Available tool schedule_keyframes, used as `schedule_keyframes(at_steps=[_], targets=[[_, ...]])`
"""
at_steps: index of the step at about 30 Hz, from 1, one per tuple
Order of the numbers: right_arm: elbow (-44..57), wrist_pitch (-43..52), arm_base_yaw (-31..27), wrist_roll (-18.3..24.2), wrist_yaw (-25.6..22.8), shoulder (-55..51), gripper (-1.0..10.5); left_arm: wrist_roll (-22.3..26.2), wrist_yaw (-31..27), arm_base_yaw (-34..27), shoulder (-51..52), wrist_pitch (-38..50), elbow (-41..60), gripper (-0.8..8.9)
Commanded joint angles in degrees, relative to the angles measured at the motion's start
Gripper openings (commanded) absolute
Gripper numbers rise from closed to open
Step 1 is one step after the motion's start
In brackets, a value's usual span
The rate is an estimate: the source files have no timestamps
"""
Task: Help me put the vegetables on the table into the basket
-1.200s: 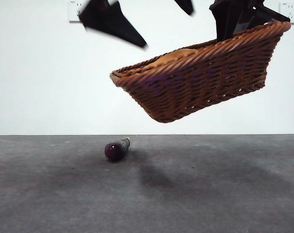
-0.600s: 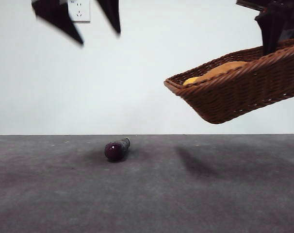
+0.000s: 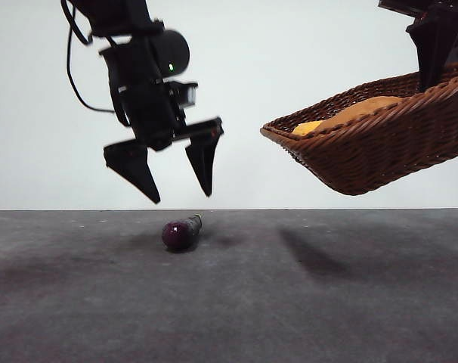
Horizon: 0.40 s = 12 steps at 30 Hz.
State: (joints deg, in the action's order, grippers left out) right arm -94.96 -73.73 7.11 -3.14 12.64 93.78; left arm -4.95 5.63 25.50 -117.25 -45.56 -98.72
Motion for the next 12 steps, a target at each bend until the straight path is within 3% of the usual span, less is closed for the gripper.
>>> schedule_keyframes(at_steps=[1, 12], targets=[[0.1, 0.0, -0.1, 0.6, 0.8, -0.2, -0.1, 0.0, 0.2, -0.1, -1.9, -0.2, -0.1, 4.67], [0.1, -0.4, -0.1, 1.7, 0.9, -0.2, -0.1, 0.0, 0.2, -0.5, -5.4, -1.7, -0.1, 4.66]])
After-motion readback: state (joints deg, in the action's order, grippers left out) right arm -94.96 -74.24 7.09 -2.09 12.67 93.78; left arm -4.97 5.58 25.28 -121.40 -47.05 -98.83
